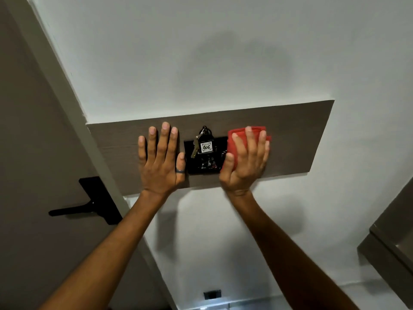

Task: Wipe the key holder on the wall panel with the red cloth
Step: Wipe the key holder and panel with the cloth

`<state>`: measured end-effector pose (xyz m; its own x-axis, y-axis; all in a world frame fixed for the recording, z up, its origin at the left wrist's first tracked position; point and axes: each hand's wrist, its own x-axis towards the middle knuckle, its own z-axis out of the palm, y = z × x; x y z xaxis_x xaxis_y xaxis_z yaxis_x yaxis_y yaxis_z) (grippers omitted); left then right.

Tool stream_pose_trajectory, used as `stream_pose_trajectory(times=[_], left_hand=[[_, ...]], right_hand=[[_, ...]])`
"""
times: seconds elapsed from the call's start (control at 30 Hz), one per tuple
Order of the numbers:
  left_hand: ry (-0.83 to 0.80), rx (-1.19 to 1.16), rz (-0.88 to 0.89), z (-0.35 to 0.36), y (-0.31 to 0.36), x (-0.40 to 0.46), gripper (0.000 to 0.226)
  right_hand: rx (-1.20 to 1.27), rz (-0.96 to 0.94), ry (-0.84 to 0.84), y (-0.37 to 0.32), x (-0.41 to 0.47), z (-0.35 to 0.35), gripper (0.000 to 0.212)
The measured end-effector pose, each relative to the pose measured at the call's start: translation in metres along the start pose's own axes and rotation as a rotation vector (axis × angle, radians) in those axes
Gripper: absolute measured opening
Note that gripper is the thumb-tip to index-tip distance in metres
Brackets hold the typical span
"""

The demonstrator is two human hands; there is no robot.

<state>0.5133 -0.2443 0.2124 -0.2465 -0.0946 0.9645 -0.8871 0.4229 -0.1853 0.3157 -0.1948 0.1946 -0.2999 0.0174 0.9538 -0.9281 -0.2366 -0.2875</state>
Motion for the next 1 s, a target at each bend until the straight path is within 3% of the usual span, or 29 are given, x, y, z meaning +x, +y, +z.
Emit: stream_pose_trajectory(times=[0.03,0.13,0.27,0.47,0.67,0.8,0.83,0.93,1.0], left_hand=[[0.0,-0.005,0.0,0.0,0.001,0.001,0.061],[-0.001,-0.014,-0.005,0.001,-0.002,0.001,0.061],[-0.002,-0.008,0.01,0.0,0.0,0.0,0.062],[-0.002,-0.006,-0.001,0.004,-0.001,-0.001,0.062],[-0.004,-0.004,-0.001,0.004,-0.001,0.0,0.061],[0.019,0.002,-0.003,0.004,0.0,-0.002,0.061],[0.024,0.009,0.001,0.002,0.0,-0.001,0.061],[0.001,-0.001,-0.004,0.0,0.001,0.002,0.061],[0.009,-0.015,0.003,0.001,0.0,-0.001,0.061]], right_hand=[[-0.019,-0.019,-0.014,-0.006,-0.005,0.0,0.044],[-0.012,-0.31,-0.066,0.002,0.001,-0.003,0.041],[-0.026,-0.083,-0.008,-0.012,0.006,0.007,0.039],[-0.041,-0.338,-0.096,0.024,-0.023,-0.014,0.036],[0.003,-0.151,-0.02,-0.001,-0.001,0.009,0.044],[-0.032,-0.372,-0.086,0.028,-0.022,-0.011,0.038],[-0.031,-0.36,-0.092,0.027,-0.02,-0.009,0.038],[0.02,-0.069,-0.036,-0.006,-0.007,0.006,0.041],[0.04,-0.159,-0.047,-0.002,0.0,0.004,0.045]])
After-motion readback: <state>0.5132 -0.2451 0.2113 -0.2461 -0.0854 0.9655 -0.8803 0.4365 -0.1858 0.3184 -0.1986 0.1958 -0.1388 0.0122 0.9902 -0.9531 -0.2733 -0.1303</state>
